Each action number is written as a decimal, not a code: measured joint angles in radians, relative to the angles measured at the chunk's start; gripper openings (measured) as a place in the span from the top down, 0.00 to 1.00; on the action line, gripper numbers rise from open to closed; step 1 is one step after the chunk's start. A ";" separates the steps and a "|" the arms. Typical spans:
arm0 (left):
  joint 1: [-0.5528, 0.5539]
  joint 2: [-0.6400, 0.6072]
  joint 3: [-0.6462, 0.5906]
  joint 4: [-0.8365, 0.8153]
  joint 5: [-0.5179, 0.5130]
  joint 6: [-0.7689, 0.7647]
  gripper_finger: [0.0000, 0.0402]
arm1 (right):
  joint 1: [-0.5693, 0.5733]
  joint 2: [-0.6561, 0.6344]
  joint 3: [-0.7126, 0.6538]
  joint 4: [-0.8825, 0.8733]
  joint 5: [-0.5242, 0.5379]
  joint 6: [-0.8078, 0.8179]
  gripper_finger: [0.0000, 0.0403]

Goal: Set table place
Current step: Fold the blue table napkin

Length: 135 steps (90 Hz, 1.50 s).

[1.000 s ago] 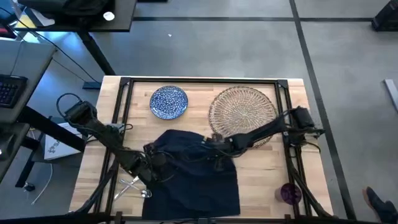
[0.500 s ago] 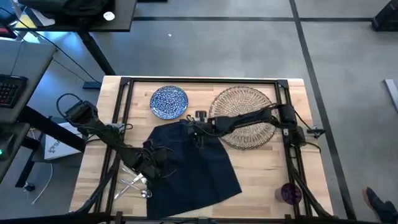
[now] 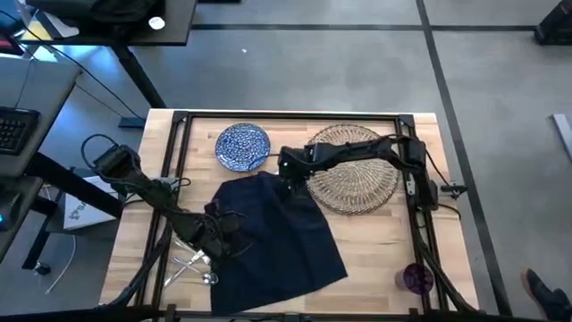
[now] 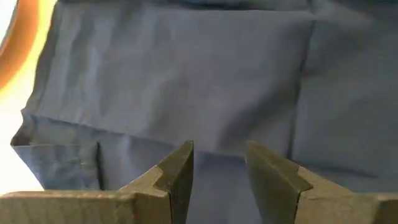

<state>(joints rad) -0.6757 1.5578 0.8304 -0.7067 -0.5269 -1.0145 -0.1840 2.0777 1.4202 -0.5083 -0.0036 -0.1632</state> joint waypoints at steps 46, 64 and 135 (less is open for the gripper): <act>-0.054 0.000 0.000 0.001 0.000 -0.076 0.69 | 0.052 -0.007 -0.224 0.332 0.026 0.007 0.77; -0.054 0.000 0.004 -0.007 0.043 -0.076 0.69 | 0.057 -0.056 -0.229 0.238 0.198 -0.059 0.98; -0.029 -0.142 0.024 -0.269 0.007 -0.119 0.69 | -0.015 -0.230 -0.234 0.181 0.161 -0.037 0.95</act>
<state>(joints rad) -0.7044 1.4157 0.8547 -0.9756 -0.5202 -1.1332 -0.1992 1.8480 1.1866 -0.3274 0.1576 -0.2000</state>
